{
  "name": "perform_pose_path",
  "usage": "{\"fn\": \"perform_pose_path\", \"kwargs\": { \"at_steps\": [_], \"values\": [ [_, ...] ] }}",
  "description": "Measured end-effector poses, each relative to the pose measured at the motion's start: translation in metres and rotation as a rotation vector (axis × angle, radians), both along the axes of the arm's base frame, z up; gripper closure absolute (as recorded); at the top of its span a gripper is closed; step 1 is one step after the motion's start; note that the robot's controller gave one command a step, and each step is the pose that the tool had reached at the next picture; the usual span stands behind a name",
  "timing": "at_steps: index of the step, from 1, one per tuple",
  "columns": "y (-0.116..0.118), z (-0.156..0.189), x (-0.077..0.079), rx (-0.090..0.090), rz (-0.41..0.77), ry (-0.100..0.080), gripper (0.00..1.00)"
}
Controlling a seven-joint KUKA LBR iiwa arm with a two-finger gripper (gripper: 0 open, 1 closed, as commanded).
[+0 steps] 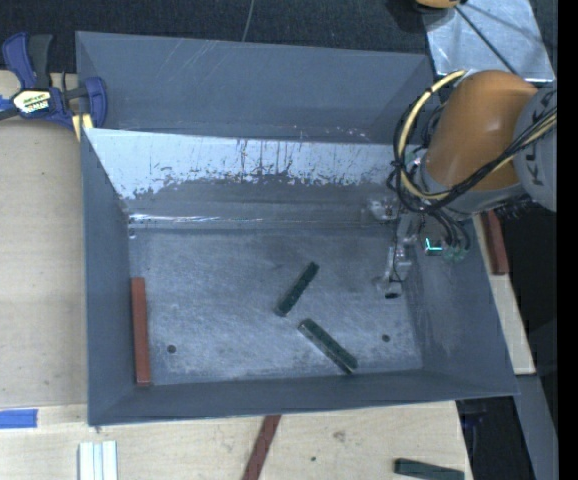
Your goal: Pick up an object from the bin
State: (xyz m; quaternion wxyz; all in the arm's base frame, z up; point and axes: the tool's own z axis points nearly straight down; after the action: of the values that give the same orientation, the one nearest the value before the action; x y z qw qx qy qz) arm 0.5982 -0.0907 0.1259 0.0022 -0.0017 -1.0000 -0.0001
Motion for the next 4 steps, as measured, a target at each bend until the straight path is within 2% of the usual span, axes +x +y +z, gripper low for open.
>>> {"fn": "perform_pose_path", "kwargs": {
  "at_steps": [1, 2, 3, 4],
  "values": [
    [0.0, 0.005, 0.002, -0.001, 0.002, -0.008, 0.0],
    [0.032, -0.014, 0.007, -0.003, 0.07, -0.009, 0.0],
    [0.054, -0.019, 0.018, 0.001, 0.343, -0.008, 0.0],
    [0.085, -0.047, 0.007, -0.001, 0.558, -0.01, 0.0]
  ]
}}
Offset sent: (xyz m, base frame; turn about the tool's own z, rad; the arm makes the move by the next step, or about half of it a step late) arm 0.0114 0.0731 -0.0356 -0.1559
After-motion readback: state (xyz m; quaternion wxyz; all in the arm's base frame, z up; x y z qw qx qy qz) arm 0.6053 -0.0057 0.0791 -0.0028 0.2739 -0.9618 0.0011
